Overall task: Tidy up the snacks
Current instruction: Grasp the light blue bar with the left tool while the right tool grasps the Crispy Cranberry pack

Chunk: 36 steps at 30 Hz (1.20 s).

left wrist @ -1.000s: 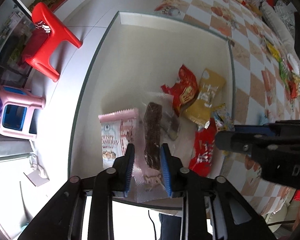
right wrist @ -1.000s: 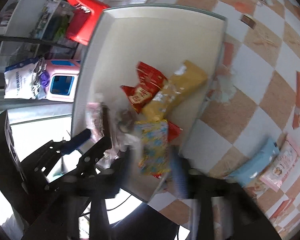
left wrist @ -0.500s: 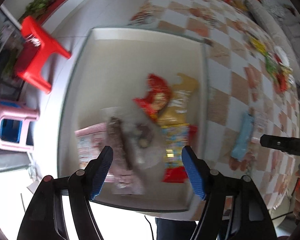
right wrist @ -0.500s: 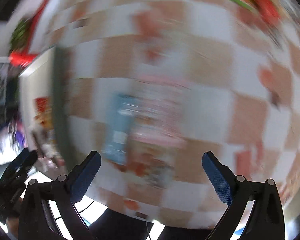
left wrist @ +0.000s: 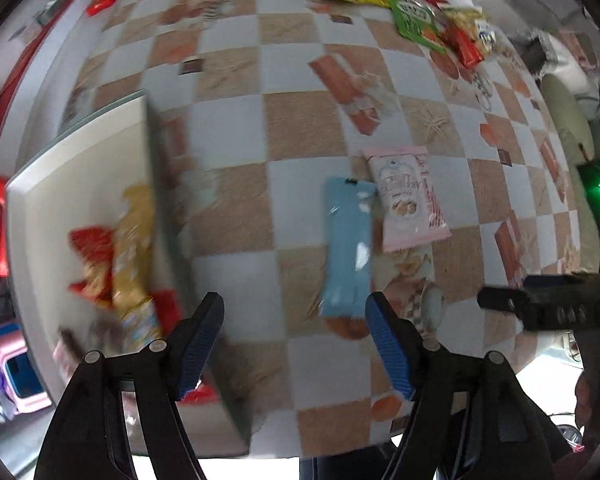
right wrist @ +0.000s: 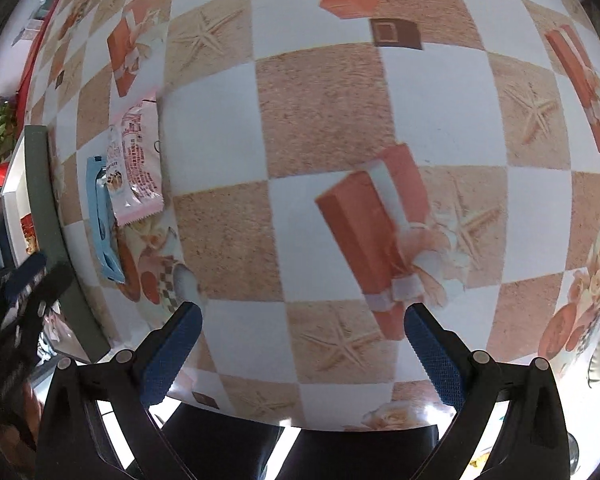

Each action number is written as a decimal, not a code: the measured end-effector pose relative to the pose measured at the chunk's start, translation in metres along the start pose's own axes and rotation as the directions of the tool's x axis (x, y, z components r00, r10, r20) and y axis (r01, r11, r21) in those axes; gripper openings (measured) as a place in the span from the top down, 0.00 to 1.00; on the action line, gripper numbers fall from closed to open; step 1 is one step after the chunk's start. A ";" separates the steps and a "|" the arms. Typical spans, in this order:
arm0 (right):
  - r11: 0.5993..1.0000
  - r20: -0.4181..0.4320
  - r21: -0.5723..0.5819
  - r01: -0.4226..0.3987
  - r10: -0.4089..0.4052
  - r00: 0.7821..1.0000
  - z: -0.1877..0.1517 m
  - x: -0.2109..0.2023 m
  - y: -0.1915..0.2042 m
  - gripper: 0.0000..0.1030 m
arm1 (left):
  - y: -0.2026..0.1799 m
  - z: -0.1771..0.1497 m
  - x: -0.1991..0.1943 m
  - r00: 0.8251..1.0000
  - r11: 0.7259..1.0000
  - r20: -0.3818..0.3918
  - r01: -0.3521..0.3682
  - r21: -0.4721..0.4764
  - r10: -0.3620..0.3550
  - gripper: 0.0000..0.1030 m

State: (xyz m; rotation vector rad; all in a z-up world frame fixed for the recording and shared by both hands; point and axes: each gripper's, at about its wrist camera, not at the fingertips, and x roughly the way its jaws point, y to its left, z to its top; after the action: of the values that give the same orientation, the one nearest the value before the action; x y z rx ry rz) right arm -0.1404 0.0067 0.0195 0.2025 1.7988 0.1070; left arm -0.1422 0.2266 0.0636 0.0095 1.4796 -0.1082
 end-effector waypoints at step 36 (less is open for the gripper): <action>0.962 0.070 -0.267 0.051 -0.034 0.997 0.086 0.012 0.121 0.01 | 0.024 -0.018 -0.023 0.997 0.988 0.052 0.057 -0.145 -0.050 0.75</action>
State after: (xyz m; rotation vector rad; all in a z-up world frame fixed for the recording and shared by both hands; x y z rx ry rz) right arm -0.0502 0.1246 0.0093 -0.0268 1.7025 0.3088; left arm -0.1605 0.2533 0.0830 -0.1507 1.4373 -0.0426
